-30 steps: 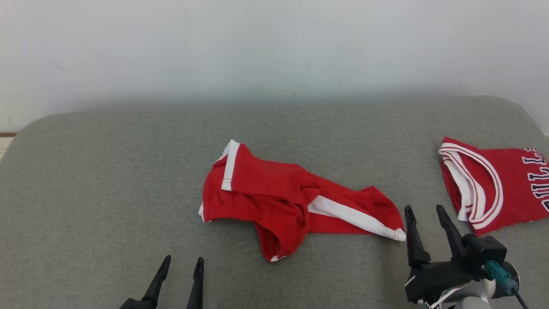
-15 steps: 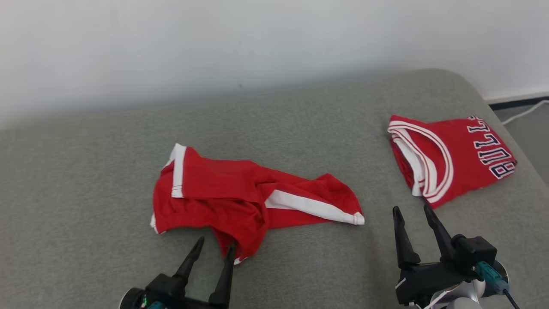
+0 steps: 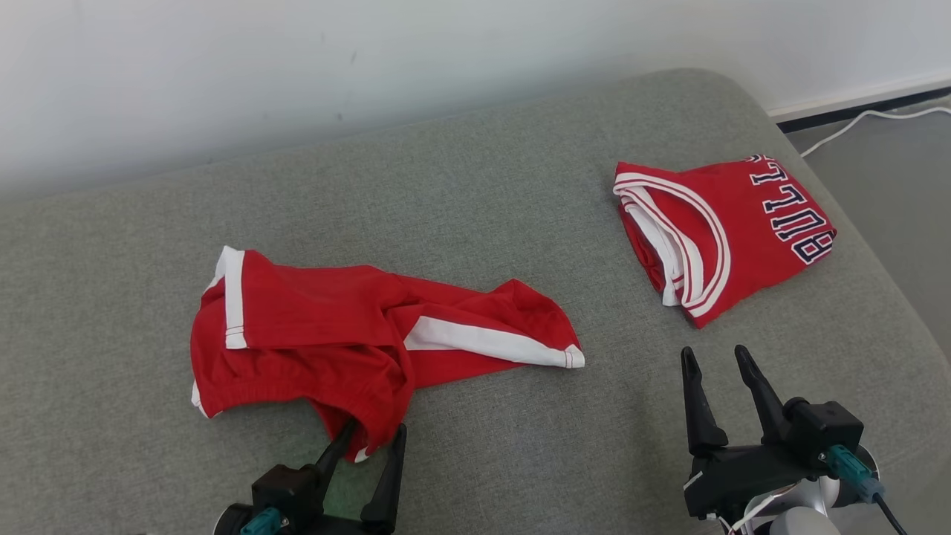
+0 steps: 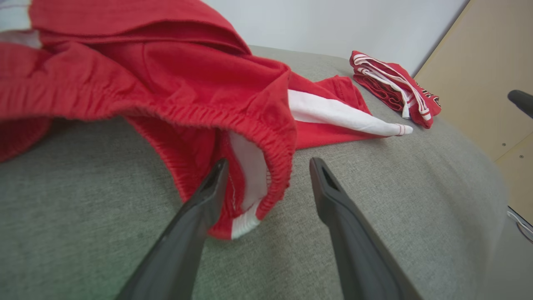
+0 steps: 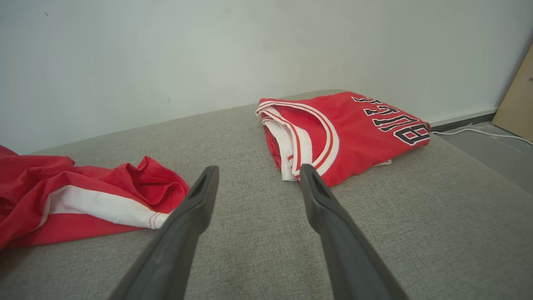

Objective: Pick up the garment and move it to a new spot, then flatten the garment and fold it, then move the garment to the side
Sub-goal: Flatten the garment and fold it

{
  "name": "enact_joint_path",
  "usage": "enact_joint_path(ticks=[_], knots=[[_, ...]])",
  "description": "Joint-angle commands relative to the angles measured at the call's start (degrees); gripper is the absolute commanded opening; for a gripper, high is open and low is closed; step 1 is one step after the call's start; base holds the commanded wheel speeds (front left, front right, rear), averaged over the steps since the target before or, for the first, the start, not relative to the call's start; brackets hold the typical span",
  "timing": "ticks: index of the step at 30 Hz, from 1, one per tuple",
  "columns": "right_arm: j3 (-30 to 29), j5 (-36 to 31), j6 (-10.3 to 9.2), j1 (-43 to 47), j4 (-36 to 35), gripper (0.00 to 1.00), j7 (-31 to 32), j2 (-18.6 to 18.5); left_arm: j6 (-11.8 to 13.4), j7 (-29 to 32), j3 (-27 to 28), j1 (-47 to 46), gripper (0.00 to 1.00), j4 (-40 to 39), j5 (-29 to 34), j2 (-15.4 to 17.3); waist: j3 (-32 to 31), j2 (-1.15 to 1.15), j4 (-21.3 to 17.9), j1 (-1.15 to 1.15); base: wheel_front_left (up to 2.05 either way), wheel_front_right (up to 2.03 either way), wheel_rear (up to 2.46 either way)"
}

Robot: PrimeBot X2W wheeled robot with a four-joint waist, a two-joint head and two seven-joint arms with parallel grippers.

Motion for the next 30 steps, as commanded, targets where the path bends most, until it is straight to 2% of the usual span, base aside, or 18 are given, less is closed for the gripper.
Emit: enact_joint_path(ticks=[1,8,9,10,11,13,20,24,30], knots=[[0.00,0.23,0.02,-0.11,0.04,1.00,-0.02,0.08,-0.19,-0.22,-0.04,-0.31,1.00,0.24,-0.68,0.13,0.36,0.00,-0.33,-0.01,0.00,0.00,0.00],[-0.08,0.70,0.02,-0.83,0.28,1.00,-0.02,0.23,-0.46,-0.22,0.98,-1.63,1.00,-1.90,-0.46,0.12,0.78,0.00,-0.14,-0.01,0.00,0.00,0.00],[-0.07,0.70,0.02,-0.89,0.33,1.00,-0.02,0.23,-1.15,-0.22,0.85,-1.41,0.66,-2.40,-0.29,0.10,0.78,0.00,-0.05,-0.01,0.00,0.00,0.00],[-0.06,0.82,0.02,-0.93,0.41,1.00,-0.02,0.25,-2.00,-0.22,0.68,-1.36,0.09,-2.59,-0.76,0.12,0.77,0.00,0.04,-0.01,0.00,0.00,0.00],[-0.06,0.89,0.02,-0.97,0.49,1.00,-0.02,0.29,-2.46,-0.22,0.72,-1.47,0.00,-2.28,-0.67,0.13,0.73,0.00,0.14,-0.01,0.00,0.00,0.00],[-0.01,1.06,0.02,-0.82,0.76,1.00,-0.02,0.30,-3.40,-0.22,2.23,-3.09,0.00,-2.86,0.88,0.16,0.49,0.00,0.55,-0.01,0.00,0.00,0.00],[-0.91,1.44,0.02,0.50,1.15,1.00,-0.02,0.32,-3.96,-0.22,6.28,-2.86,0.00,-15.85,5.49,0.12,-0.28,0.00,3.30,-0.01,0.00,0.00,0.00],[-0.86,1.62,0.02,1.16,1.75,1.00,-0.02,0.45,-4.71,-0.22,7.61,-4.07,0.00,-20.12,7.19,0.15,-1.10,0.00,5.55,-0.01,0.00,0.00,0.00],[-0.63,1.75,0.02,0.77,1.97,1.00,-0.02,1.01,-4.93,-0.22,10.72,-5.85,0.00,-17.93,8.89,0.11,-1.21,0.00,8.06,-0.01,0.00,0.00,0.00]])
